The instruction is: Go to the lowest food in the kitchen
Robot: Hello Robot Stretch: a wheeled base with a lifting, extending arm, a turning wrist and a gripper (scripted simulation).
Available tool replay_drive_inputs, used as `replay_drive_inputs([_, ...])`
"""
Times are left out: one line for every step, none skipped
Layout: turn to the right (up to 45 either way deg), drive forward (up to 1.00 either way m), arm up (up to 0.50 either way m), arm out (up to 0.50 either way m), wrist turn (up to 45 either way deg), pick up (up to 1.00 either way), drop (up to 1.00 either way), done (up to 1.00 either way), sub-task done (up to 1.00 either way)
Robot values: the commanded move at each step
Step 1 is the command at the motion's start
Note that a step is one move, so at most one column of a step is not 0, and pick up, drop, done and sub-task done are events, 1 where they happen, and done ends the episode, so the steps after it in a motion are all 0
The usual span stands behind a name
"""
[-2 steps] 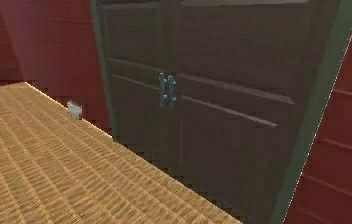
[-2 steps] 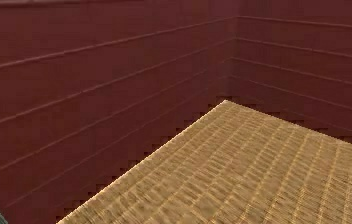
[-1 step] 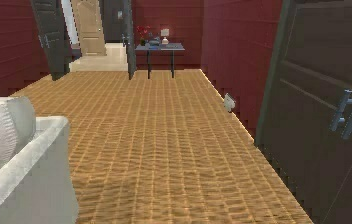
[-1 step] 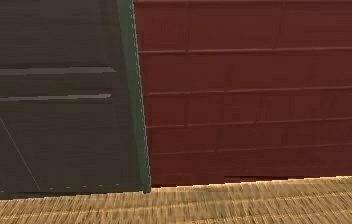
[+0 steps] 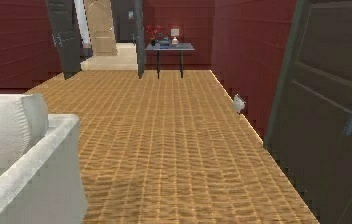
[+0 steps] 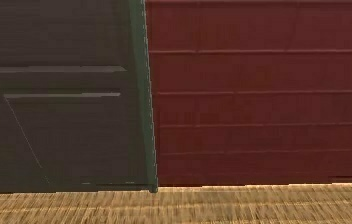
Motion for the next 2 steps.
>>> replay_drive_inputs([0.0, 1.00, 0.00, 0.00, 0.0, 0.00, 0.00, 0.00, 0.00])
replay_drive_inputs([-3.0, 0.00, 0.00, 0.00, 0.0, 0.00, 0.00, 0.00, 0.00])
